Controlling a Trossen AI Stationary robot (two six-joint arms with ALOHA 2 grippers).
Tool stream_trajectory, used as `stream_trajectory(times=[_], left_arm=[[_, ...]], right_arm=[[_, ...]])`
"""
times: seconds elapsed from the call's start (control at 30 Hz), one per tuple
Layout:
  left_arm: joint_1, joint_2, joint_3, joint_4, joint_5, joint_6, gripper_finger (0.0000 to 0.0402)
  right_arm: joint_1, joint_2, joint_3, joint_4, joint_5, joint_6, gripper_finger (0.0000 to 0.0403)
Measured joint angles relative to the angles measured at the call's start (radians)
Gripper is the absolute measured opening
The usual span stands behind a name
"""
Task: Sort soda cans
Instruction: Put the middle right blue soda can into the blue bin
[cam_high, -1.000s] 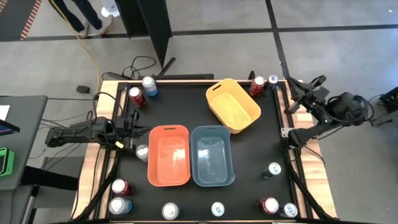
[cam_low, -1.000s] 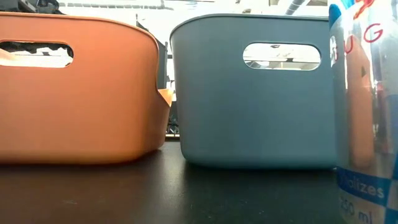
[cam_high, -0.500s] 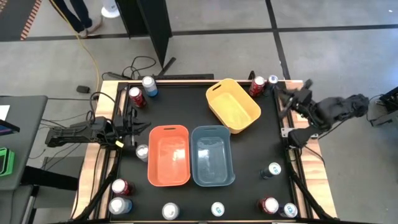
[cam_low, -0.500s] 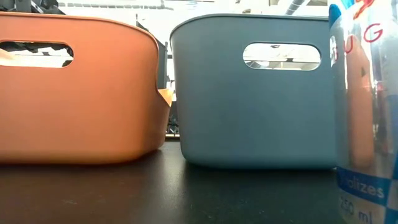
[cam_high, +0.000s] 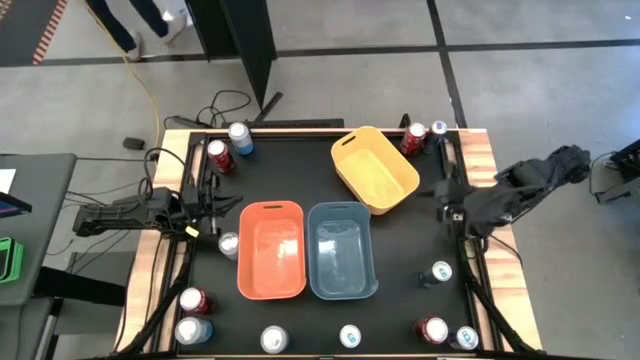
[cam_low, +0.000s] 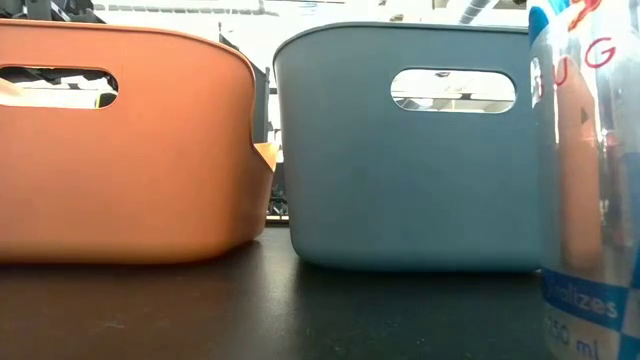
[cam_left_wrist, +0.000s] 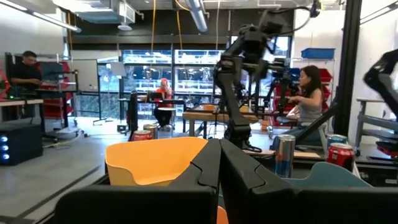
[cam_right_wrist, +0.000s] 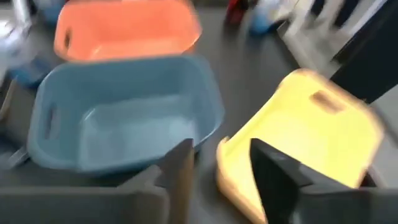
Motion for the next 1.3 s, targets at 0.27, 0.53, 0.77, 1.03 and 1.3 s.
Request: stream_trajectory(times=[0.27, 0.53, 0.77, 1.03, 1.3], left_arm=[[0.0, 0.0, 0.0, 0.0, -0.055, -0.001, 0.0], [0.0, 0.0, 0.001, 0.0, -0.109, 0.0, 0.0], [0.0, 0.0, 0.001, -0.002, -0.11, -0.009, 0.0], [0.0, 0.0, 0.001, -0.016, -0.11, -0.012, 0.0], [0.0, 0.0, 0.001, -0.024, -0.109, -0.012, 0.0]], right_arm=[[0.042, 0.24, 0.174, -0.398, -0.229, 0.275, 0.0324], [0.16, 0.339, 0.167, -0.447, -0.432, 0.494, 0.035], [0.308, 0.351, 0.166, -0.447, -0.44, 0.755, 0.035], [0.458, 0.387, 0.098, -0.433, -0.39, 0.955, 0.035], [0.468, 0.426, 0.037, -0.369, -0.383, 0.982, 0.035]])
